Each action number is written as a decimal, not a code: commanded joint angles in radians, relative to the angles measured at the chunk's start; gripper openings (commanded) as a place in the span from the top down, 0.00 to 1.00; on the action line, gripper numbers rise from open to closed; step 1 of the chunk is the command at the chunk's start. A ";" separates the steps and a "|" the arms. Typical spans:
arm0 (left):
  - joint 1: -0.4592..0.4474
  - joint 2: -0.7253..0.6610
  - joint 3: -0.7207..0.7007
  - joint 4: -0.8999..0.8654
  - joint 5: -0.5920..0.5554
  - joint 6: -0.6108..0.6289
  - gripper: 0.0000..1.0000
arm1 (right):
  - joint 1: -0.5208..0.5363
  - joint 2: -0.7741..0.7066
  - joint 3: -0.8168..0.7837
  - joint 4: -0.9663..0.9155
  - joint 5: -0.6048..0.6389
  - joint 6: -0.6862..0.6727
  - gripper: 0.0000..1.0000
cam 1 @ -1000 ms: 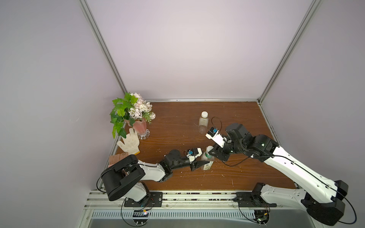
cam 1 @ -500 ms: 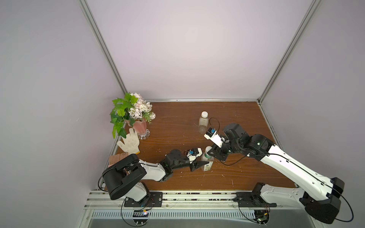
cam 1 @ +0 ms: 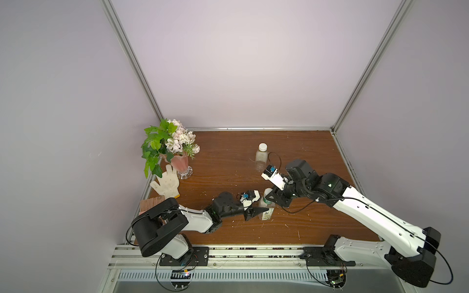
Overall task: Screw on the bottle caps
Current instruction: Screw the bottle cap onto the plastic bottle.
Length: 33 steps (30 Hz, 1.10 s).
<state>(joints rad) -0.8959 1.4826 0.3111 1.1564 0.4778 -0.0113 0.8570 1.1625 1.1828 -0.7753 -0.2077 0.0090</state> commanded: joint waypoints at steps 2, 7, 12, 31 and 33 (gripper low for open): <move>0.004 0.002 0.017 0.058 -0.036 0.007 0.63 | 0.009 0.006 -0.010 0.039 -0.033 0.055 0.72; 0.003 0.004 0.025 0.037 -0.162 0.025 0.65 | 0.010 0.007 -0.061 0.148 0.069 0.221 0.87; 0.004 -0.005 0.024 0.038 -0.231 0.051 0.65 | 0.036 -0.006 -0.121 0.265 0.156 0.367 0.96; 0.006 -0.025 0.023 0.040 -0.326 0.053 0.65 | 0.090 0.015 -0.106 0.279 0.272 0.392 0.84; 0.009 -0.031 0.015 0.040 -0.360 0.049 0.64 | 0.088 0.001 -0.083 0.255 0.258 0.350 0.66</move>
<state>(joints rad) -0.8867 1.4864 0.3115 1.1107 0.1341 0.0158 0.9356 1.1744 1.0466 -0.5049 0.0731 0.4129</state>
